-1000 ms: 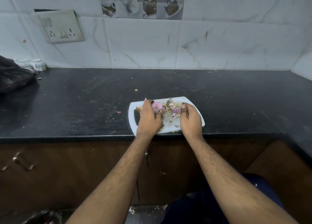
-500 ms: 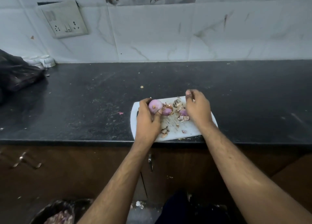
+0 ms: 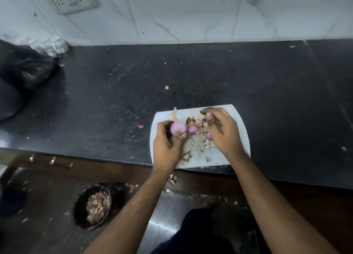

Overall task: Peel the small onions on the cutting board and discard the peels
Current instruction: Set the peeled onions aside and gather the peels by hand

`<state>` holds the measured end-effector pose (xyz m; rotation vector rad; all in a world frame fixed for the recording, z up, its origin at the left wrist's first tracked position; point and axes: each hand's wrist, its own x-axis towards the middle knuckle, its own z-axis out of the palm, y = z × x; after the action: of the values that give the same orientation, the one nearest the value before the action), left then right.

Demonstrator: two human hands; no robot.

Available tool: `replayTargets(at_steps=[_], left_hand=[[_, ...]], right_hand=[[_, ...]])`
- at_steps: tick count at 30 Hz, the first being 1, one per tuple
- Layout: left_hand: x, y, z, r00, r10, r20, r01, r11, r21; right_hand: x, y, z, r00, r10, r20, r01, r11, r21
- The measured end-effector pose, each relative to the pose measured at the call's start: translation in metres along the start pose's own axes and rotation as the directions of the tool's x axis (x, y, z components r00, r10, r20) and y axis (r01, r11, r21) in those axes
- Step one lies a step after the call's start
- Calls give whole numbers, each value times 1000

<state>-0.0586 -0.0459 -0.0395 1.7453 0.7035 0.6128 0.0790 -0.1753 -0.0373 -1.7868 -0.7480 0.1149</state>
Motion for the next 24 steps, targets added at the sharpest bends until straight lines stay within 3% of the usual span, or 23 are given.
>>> replayTargets(at_steps=[4,8,13,15,18,24], left_hand=[[3,10,-5,992,-114,51,119,986,-113],[4,12,-6,983,-128,132,148,976,-158],[5,15,-7,963,-144,228,185,968,-170],[3,13,-7,972,-101,211,123,988,-93],[5,9,-4,990,-25,142,26,1000,-1],[41,12,-16,992,91,91,-108,973,202]], right_hand=[[-4,-1,4,955,-218,199,275,904,-329],[-9,-6,13,897,-248,365,408,782,-472],[-6,-11,9,951,-207,230,295,831,-471],[-3,-10,-2,993,-114,41,120,881,-458],[13,2,-21,976,48,-210,-133,903,-409],[24,24,-26,977,142,-158,-200,866,-458]])
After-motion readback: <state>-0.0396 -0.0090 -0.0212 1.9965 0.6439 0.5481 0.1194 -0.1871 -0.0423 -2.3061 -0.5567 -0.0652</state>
